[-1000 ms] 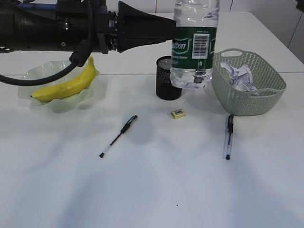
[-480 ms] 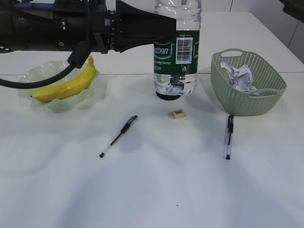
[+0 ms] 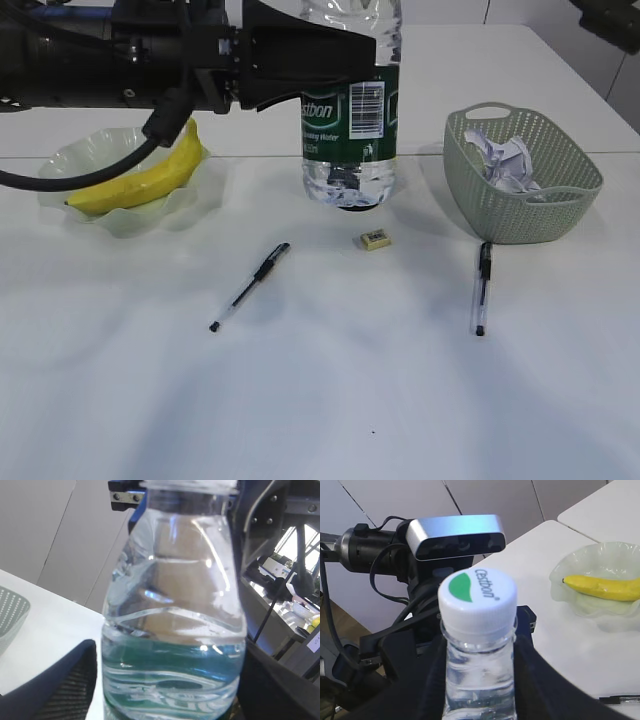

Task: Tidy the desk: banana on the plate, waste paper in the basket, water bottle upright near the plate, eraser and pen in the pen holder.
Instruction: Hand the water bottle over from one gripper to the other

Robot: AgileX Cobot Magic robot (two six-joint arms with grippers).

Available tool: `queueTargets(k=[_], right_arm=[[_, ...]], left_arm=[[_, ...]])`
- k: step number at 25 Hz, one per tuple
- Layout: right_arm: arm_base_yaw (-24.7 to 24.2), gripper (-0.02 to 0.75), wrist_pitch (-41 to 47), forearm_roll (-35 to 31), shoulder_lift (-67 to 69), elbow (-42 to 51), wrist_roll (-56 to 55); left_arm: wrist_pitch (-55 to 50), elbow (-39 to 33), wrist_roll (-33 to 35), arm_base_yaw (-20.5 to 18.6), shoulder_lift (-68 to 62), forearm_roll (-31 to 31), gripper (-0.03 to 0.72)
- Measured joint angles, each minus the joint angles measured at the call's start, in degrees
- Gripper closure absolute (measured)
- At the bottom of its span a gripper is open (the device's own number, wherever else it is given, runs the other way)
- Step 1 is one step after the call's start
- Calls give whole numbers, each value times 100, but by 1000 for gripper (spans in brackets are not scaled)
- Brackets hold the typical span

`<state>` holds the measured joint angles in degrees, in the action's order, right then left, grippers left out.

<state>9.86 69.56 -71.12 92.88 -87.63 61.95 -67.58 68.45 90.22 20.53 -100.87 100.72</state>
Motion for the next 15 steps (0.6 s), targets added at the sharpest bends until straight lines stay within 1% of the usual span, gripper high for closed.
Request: queueTargets(k=[15], right_arm=[[0,472,20,-116,0,0,0]], left_arm=[[0,0,0,92,0,0,93]])
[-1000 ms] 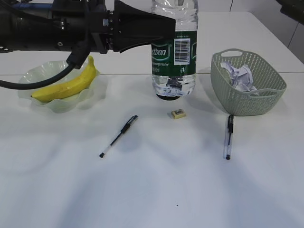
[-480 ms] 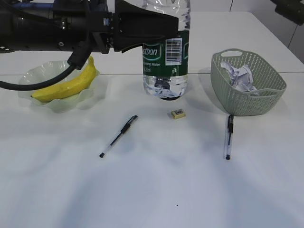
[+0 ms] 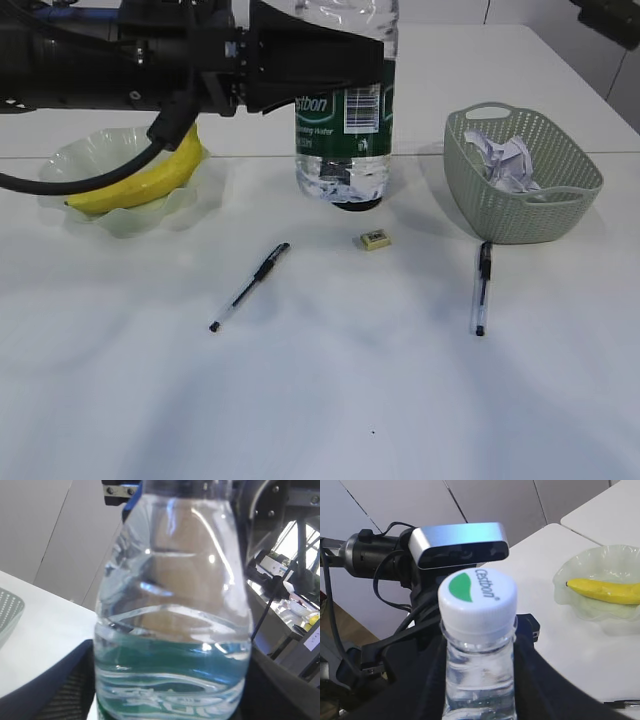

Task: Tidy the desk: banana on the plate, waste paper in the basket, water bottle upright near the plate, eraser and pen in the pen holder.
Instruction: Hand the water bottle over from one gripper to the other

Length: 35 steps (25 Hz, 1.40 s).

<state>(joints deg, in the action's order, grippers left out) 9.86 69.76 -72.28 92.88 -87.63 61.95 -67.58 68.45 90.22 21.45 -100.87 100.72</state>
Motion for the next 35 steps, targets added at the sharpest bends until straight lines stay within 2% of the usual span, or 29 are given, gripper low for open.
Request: queueTargets(k=[11,19,35], right_arm=[[7,472,0,-13,0,0,3],[7,472,-22,-35,-5,0,25],[7,468,-22,-35,-5,0,28]], left_arm=[[0,22,0,-1,0,0,101],[19,224,-18,3,0,-47,220],[25,224,-27,3,-4,-49,225]])
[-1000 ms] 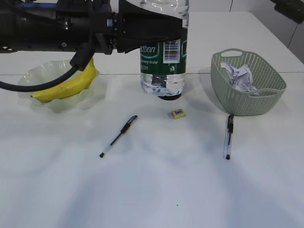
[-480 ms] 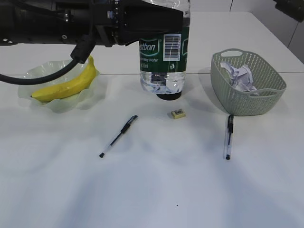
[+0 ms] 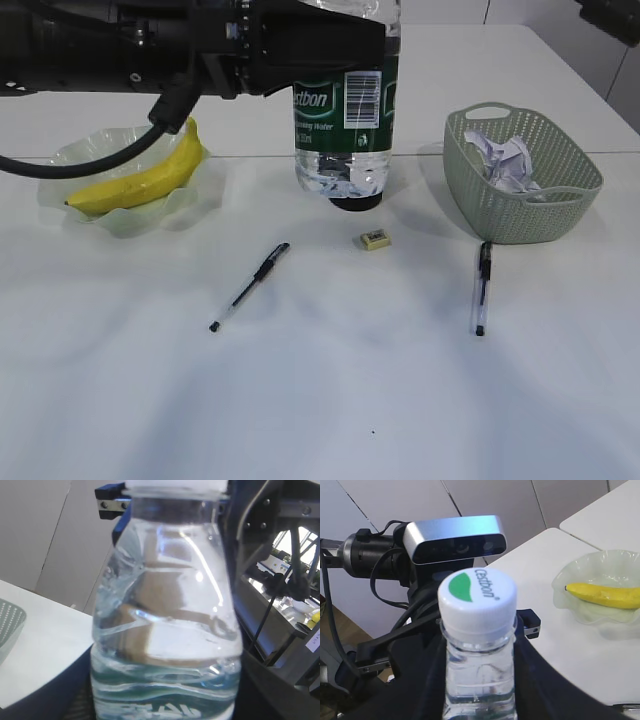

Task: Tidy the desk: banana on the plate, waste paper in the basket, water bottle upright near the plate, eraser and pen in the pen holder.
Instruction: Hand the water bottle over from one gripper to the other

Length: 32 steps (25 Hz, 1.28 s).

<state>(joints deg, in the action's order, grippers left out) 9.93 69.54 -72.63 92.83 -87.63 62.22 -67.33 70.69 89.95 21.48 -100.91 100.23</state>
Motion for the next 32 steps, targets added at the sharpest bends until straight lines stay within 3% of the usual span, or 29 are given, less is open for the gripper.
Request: queueTargets(k=[7,32], right_arm=[[0,370,-10,-29,0,0,-11],[0,308,-17,-29,0,0,-44]], left_arm=[[0,0,0,0,0,-10,237],[8,0,79,0,0,-30,243]])
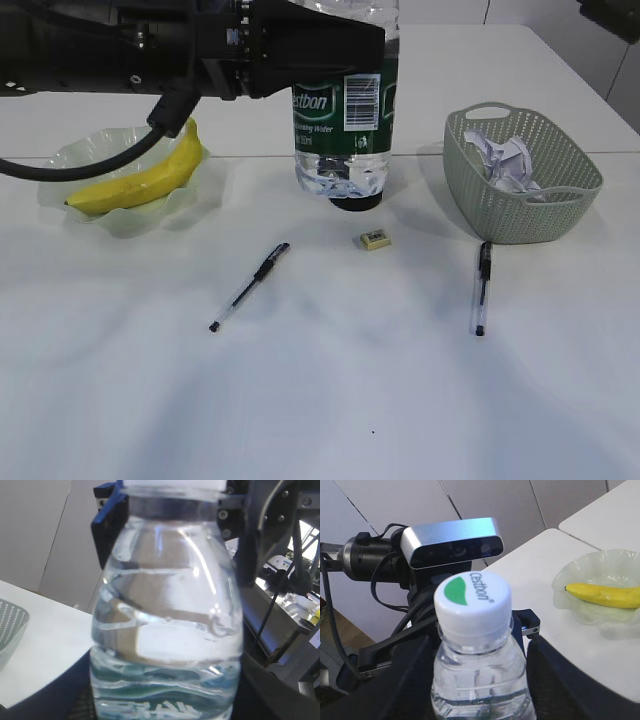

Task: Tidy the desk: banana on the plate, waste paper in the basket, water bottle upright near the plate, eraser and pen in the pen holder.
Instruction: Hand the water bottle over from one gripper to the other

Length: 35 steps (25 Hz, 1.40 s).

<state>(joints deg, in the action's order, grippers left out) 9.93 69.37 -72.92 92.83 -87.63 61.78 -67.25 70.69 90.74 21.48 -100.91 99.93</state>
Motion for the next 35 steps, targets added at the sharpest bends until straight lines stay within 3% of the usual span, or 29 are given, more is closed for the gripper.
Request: queueTargets(k=[23,28,35], right_arm=[[-279,307,-113,624,-70,-26,-322],[-436,307,-459,1546,-93,-51,-724],[-447,307,-1007,4015,-93,-51,-2614]], left_arm=[[192,0,61,0,-60,-143,246],[221,0,118,0,-60,-143,246],[208,0,140,-100,-60,-143,246]])
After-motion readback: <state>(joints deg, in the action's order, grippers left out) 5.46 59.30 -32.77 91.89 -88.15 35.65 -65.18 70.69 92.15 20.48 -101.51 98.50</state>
